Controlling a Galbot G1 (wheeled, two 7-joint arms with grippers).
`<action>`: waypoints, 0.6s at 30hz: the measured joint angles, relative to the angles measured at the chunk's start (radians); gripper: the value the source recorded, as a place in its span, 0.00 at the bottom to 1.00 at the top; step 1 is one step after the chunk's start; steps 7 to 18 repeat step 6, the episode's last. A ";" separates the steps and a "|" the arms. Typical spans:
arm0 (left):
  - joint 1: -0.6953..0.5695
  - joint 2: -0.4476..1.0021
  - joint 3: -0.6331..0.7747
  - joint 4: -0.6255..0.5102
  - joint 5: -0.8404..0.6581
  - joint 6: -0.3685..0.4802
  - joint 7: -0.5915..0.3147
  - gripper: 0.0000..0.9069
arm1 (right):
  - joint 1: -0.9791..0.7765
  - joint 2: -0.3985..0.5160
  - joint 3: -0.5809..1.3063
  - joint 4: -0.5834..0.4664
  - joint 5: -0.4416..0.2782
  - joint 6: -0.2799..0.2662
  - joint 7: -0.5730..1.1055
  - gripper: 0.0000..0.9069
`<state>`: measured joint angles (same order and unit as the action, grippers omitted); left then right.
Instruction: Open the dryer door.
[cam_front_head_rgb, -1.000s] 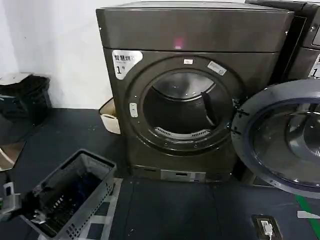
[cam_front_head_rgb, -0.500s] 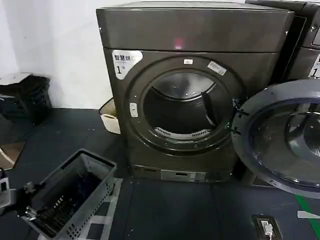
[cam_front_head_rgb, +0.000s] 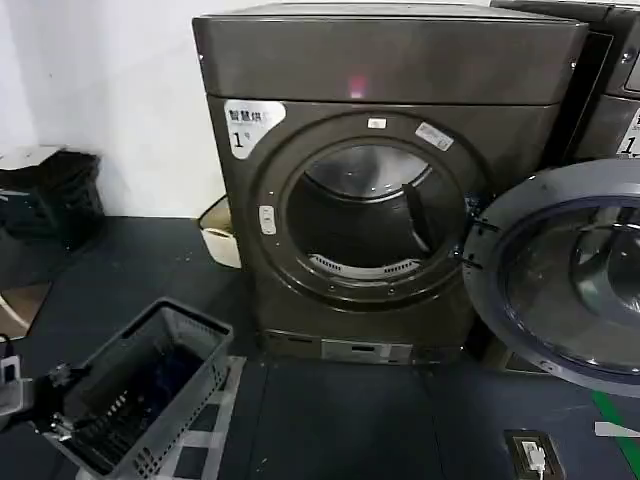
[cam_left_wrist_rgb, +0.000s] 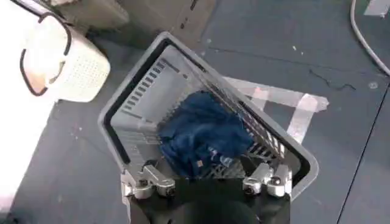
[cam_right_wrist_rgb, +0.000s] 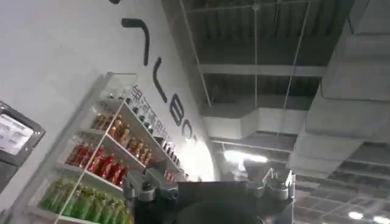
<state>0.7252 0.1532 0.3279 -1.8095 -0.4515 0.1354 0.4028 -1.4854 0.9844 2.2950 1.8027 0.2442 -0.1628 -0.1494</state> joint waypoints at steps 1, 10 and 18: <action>0.001 -0.001 0.000 0.001 0.000 0.000 0.002 1.00 | 0.001 0.000 0.001 0.004 0.002 -0.003 -0.001 1.00; 0.002 -0.007 -0.001 0.005 0.001 0.004 0.010 1.00 | 0.000 -0.001 0.004 0.014 0.001 -0.003 -0.008 1.00; 0.002 -0.007 -0.001 0.005 0.001 0.004 0.010 1.00 | 0.000 -0.001 0.004 0.014 0.001 -0.003 -0.008 1.00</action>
